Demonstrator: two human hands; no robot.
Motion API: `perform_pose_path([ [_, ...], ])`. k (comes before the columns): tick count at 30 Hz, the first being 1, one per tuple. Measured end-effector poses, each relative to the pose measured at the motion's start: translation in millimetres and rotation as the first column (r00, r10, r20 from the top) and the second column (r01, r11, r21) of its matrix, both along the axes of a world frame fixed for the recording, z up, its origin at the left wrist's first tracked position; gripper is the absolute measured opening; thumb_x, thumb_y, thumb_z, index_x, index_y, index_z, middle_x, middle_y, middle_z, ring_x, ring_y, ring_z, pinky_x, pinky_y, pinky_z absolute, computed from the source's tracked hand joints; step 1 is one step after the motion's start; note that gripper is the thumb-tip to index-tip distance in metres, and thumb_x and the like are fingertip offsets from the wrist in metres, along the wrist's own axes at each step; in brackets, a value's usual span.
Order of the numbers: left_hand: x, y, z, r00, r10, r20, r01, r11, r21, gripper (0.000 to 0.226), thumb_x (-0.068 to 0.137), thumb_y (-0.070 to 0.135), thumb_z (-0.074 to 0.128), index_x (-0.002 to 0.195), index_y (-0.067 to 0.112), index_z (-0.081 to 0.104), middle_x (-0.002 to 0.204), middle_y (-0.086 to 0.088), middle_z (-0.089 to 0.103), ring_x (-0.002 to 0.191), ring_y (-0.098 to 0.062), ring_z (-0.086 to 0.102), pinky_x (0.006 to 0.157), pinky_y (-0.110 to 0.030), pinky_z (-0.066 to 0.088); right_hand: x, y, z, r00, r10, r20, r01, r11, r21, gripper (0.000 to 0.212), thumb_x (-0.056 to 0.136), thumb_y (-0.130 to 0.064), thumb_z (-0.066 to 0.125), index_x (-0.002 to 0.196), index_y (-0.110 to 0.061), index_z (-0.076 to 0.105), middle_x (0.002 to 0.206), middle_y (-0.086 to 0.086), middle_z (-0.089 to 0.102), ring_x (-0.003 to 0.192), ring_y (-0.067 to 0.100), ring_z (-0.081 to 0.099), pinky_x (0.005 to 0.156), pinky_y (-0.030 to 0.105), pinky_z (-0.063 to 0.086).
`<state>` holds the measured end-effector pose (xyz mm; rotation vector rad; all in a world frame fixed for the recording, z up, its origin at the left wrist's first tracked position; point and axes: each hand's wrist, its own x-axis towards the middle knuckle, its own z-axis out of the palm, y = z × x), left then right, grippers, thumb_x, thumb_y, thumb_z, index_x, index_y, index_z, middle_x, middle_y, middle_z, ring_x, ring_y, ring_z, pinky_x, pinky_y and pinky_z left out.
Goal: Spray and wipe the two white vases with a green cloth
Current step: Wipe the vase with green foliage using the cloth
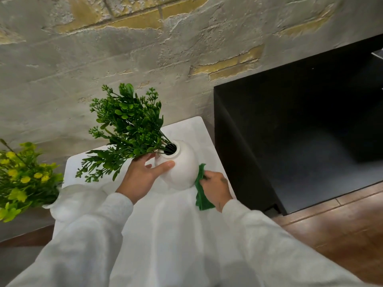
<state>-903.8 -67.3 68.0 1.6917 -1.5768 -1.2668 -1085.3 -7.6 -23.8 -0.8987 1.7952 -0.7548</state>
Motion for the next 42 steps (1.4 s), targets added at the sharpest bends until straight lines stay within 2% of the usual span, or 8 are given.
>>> perform_pose_path([
  [8, 3.3, -2.2, -2.4, 1.0, -0.011, -0.003, 0.011, 1.0, -0.009, 0.083, 0.055, 0.062, 0.08, 0.129, 0.033, 0.056, 0.136, 0.012, 0.052, 0.126, -0.019, 0.049, 0.106, -0.04, 0.04, 7.1, -9.6, -9.0, 0.998, -0.055, -0.042, 0.057, 0.996, 0.072, 0.027, 0.091, -0.001, 0.048, 0.088, -0.007, 0.074, 0.086, 0.011, 0.07, 0.079, 0.027, 0.063, 0.07, 0.028, 0.053],
  [13, 3.7, -1.9, -1.0, 1.0, -0.022, 0.008, 0.022, 1.0, -0.014, 0.083, 0.055, 0.062, 0.08, 0.129, 0.033, 0.056, 0.136, 0.013, 0.053, 0.126, -0.018, 0.049, 0.106, -0.039, 0.041, -9.8, -32.3, 6.8, 0.983, 0.082, -0.161, -0.078, 0.996, 0.031, 0.038, 0.085, 0.007, 0.04, 0.096, -0.004, 0.076, 0.09, 0.017, 0.071, 0.083, 0.032, 0.063, 0.077, 0.031, 0.056],
  [22, 3.6, -1.6, -0.8, 1.0, -0.006, 0.0, 0.006, 1.0, 0.007, 0.091, 0.051, 0.065, 0.081, 0.131, 0.033, 0.054, 0.139, 0.012, 0.05, 0.127, -0.019, 0.049, 0.108, -0.047, 0.039, -0.3, -0.8, -9.8, 0.99, 0.12, -0.07, -0.114, 0.99, 0.086, 0.024, 0.092, -0.003, 0.049, 0.085, -0.005, 0.071, 0.082, 0.012, 0.068, 0.081, 0.029, 0.064, 0.069, 0.028, 0.053],
  [27, 2.0, -1.5, 1.3, 1.0, -0.004, -0.005, 0.004, 1.0, 0.012, 0.079, 0.06, 0.055, 0.081, 0.131, 0.032, 0.054, 0.137, 0.012, 0.05, 0.127, -0.021, 0.047, 0.107, -0.041, 0.039, -13.9, -28.4, 7.1, 0.987, 0.117, -0.106, -0.104, 0.988, 0.117, 0.038, 0.086, 0.003, 0.043, 0.099, -0.009, 0.076, 0.096, 0.011, 0.071, 0.092, 0.031, 0.065, 0.085, 0.032, 0.056],
  [32, 2.9, -2.1, 1.8, 1.0, -0.008, -0.005, 0.008, 1.0, -0.001, 0.081, 0.057, 0.058, 0.082, 0.13, 0.031, 0.056, 0.135, 0.012, 0.052, 0.127, -0.02, 0.047, 0.106, -0.037, 0.039, -22.3, -43.7, 28.0, 0.984, -0.071, 0.164, 0.07, 0.997, 0.012, 0.041, 0.091, 0.001, 0.05, 0.111, -0.023, 0.076, 0.103, -0.004, 0.072, 0.099, 0.023, 0.066, 0.079, 0.026, 0.055],
  [35, 1.7, -1.0, 2.8, 1.0, 0.0, 0.0, 0.0, 1.0, 0.002, 0.071, 0.067, 0.048, 0.081, 0.131, 0.031, 0.054, 0.137, 0.01, 0.051, 0.126, -0.022, 0.048, 0.103, -0.037, 0.039, -29.8, -42.6, 43.6, 0.96, -0.055, 0.276, 0.09, 0.989, -0.117, 0.032, 0.094, -0.004, 0.057, 0.112, -0.024, 0.075, 0.105, -0.008, 0.073, 0.104, 0.018, 0.066, 0.088, 0.027, 0.054],
  [38, 1.3, -0.6, 3.3, 1.0, 0.0, 0.002, 0.0, 1.0, 0.009, 0.069, 0.068, 0.047, 0.08, 0.13, 0.031, 0.055, 0.133, 0.012, 0.051, 0.125, -0.023, 0.048, 0.103, -0.037, 0.04, -29.8, -40.8, 60.6, 0.989, 0.043, 0.14, -0.003, 0.962, -0.273, 0.034, 0.097, -0.007, 0.054, 0.119, -0.024, 0.072, 0.112, -0.016, 0.066, 0.105, 0.005, 0.059, 0.089, 0.013, 0.043],
  [42, 0.7, 0.2, 4.1, 1.0, 0.011, 0.007, -0.011, 1.0, 0.005, 0.065, 0.068, 0.044, 0.08, 0.127, 0.032, 0.056, 0.126, 0.015, 0.051, 0.124, -0.022, 0.048, 0.102, -0.036, 0.04, -8.1, -17.3, 58.6, 0.991, -0.01, -0.131, -0.072, 0.795, -0.602, 0.035, 0.093, 0.001, 0.057, 0.117, -0.017, 0.073, 0.12, -0.008, 0.067, 0.114, 0.013, 0.058, 0.104, 0.017, 0.042],
])
